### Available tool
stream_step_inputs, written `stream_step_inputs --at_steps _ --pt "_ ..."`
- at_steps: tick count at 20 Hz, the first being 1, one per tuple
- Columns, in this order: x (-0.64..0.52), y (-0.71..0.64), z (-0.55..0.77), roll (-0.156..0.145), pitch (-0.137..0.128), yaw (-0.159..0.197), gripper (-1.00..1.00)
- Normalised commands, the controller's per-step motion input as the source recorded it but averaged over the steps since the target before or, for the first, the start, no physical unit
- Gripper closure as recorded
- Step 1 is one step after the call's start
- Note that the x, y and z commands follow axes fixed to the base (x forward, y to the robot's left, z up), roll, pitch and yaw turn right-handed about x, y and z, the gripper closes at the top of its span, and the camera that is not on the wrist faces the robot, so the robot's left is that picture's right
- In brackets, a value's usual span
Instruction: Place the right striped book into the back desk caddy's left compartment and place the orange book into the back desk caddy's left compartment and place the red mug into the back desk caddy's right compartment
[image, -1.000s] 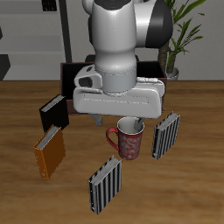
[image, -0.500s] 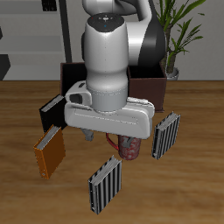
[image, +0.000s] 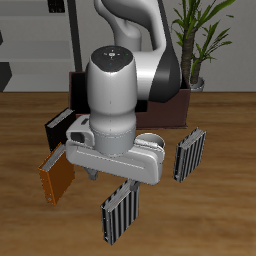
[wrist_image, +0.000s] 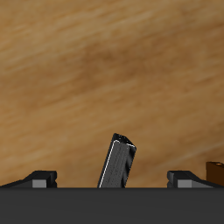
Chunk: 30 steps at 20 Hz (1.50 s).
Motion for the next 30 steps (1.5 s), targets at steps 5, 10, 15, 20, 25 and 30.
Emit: stream_step_inputs --at_steps 5,10,15,20,25,30 --pt "-0.01 0.01 -0.33 0.001 0.038 -0.042 -1.00" --pt "-0.08 -0.04 -0.37 0.002 0.026 -0.023 -1.00" --pt "-0.07 -0.07 -0.18 -0.015 -0.002 -0.031 -1.00" --pt "-0.11 -0.03 -0.23 0.004 -0.004 -0.011 -1.00" --pt "-0.04 0.11 -0.29 0.030 0.041 0.013 -1.00" --pt "-0.03 0.09 -0.16 0.015 0.033 0.006 1.00"
